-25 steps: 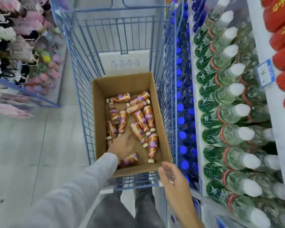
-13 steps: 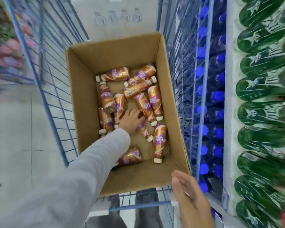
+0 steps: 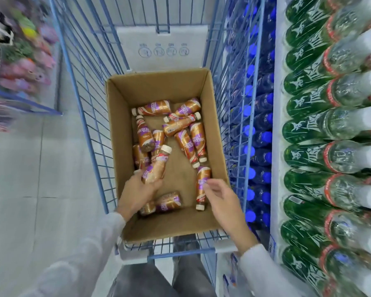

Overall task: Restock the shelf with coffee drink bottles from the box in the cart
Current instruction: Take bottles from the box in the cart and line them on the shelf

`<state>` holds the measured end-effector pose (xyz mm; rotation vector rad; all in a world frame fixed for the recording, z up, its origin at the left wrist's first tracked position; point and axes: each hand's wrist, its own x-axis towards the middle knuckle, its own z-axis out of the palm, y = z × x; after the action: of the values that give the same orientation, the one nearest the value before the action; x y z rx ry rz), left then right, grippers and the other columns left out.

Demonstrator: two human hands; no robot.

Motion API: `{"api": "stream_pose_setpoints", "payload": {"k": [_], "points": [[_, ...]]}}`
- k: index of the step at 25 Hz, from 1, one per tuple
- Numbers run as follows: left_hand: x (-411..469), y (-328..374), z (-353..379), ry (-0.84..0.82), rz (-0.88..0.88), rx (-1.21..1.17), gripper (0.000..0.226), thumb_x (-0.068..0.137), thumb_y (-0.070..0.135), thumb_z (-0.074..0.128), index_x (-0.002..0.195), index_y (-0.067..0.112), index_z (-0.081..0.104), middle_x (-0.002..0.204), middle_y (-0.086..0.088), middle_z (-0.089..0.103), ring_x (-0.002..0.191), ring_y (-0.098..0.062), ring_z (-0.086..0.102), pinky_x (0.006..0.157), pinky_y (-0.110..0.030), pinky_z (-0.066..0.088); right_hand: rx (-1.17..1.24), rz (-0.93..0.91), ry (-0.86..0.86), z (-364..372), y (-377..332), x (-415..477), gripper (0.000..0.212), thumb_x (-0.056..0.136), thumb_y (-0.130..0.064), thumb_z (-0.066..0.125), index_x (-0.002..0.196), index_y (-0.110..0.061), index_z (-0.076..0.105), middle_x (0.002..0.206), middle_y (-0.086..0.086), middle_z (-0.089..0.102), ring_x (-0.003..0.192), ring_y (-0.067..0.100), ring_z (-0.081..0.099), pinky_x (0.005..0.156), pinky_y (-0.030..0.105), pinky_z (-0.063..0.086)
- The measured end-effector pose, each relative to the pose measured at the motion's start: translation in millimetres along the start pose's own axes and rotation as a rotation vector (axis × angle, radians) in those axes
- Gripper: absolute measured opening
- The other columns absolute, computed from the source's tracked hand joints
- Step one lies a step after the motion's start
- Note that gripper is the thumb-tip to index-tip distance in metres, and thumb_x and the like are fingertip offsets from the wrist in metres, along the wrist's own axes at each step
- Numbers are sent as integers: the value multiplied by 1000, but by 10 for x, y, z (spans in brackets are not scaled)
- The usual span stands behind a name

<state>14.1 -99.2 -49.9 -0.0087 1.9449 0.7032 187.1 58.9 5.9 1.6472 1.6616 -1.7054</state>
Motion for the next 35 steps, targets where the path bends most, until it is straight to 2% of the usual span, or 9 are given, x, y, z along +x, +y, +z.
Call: {"api": "stream_pose_setpoints", "payload": {"k": [6,10,13,15,17,21,24,30,35], "points": [[-827,-154,-358,183,-183,-338,54,72,46,85,115,24,63,98,1,71,87,-17,66,64,-29,49,817,505,-183,556,-368,1269,49,99,-34,59,136,-3,49,132,17,61,122,30,58,107,44,46],[-892,-395,-430,264,-305,-383,59,64,40,93,115,22,68,94,-10,70,80,-22,62,64,-32,48,1095,691,-119,969,-435,2125,103,73,-54,83,153,-16,30,156,15,38,141,34,41,116,47,36],[-859,-404,-409,294,-284,-397,61,44,57,88,98,36,67,92,-2,72,83,-23,65,70,-33,47,913,469,268,1215,-375,2379,88,83,-53,73,151,-13,34,148,13,45,139,38,41,112,51,35],[-802,-396,-417,313,-290,-399,71,41,59,85,103,28,70,86,-6,73,80,-27,64,68,-33,47,1452,462,68,1266,-391,2390,70,91,-45,64,148,-15,38,144,16,47,134,41,45,107,57,43],[-794,-367,-419,288,-283,-410,58,63,38,87,115,18,69,86,-10,71,79,-28,63,63,-32,47,1720,512,159,1346,-439,2339,59,96,-38,60,146,-15,38,146,19,45,135,40,45,108,55,43],[-929,-75,-431,262,-206,-434,41,76,24,83,114,23,66,92,-2,72,86,-22,64,63,-32,48,774,278,45,1190,-282,1861,58,101,-40,51,147,-8,38,150,19,45,124,34,56,104,38,47],[-1076,94,-397,265,-195,-499,44,76,23,84,114,22,61,94,1,68,86,-17,59,70,-34,48,33,231,-35,1115,-245,1751,88,91,-49,65,158,-16,19,161,9,30,141,35,39,116,47,33],[-871,-57,-315,297,-239,-496,37,73,25,84,103,14,65,79,-7,69,72,-25,57,63,-32,45,-19,311,117,1170,-249,2316,96,79,-52,74,156,-25,22,154,13,35,139,42,39,113,52,36],[-845,-135,-282,260,-218,-513,68,46,53,97,98,23,67,77,-2,75,86,-27,66,66,-32,47,297,282,192,1260,-195,2158,70,94,-30,66,153,-16,29,152,13,38,138,34,40,111,38,34]]}}
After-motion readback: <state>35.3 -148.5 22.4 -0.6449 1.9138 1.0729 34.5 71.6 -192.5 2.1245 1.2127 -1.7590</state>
